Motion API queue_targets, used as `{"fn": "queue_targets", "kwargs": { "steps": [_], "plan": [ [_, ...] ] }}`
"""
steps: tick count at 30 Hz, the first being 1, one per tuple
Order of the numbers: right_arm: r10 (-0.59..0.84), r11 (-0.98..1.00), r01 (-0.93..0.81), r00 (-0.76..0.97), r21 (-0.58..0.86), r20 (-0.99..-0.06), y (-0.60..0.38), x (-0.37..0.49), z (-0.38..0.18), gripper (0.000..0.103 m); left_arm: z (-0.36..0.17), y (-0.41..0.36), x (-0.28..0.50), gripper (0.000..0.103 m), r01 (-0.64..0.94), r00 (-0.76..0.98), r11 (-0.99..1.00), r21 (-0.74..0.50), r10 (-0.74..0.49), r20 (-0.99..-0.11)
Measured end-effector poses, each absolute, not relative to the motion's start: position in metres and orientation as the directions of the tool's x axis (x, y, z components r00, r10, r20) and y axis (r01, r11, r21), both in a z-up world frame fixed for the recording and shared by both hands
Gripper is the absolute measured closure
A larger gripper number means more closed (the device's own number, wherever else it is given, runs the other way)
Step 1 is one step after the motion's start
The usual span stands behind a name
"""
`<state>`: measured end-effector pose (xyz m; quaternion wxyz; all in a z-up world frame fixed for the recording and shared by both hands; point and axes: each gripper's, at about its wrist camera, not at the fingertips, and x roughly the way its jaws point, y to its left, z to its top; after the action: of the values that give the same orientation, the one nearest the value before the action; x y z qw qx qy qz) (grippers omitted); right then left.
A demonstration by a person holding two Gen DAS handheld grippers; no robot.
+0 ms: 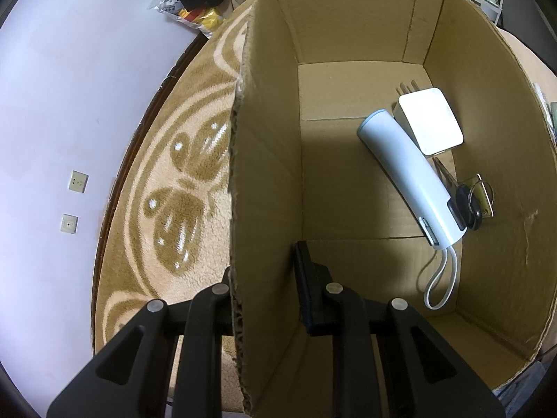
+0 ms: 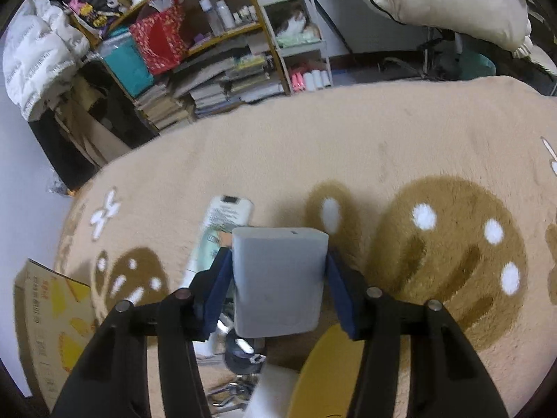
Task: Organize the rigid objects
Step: 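Lift the white adapter with the right tool toward the box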
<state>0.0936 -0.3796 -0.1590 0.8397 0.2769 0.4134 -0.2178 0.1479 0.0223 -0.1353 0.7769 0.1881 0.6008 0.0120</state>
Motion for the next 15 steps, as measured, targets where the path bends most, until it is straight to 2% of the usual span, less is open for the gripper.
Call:
{"fn": "queue_targets", "kwargs": {
  "steps": [8, 15],
  "plan": [
    [-0.123, 0.797, 0.518, 0.642, 0.31, -0.757, -0.363, 0.101, -0.123, 0.046, -0.137, 0.019, 0.147, 0.083, 0.211, 0.279, 0.925, 0.317, 0.254, -0.926],
    [-0.056, 0.887, 0.349, 0.731, 0.302, -0.68, -0.304, 0.123, -0.086, 0.046, -0.137, 0.018, 0.147, 0.083, 0.213, 0.28, 0.923, 0.322, 0.258, -0.925]
  ]
}}
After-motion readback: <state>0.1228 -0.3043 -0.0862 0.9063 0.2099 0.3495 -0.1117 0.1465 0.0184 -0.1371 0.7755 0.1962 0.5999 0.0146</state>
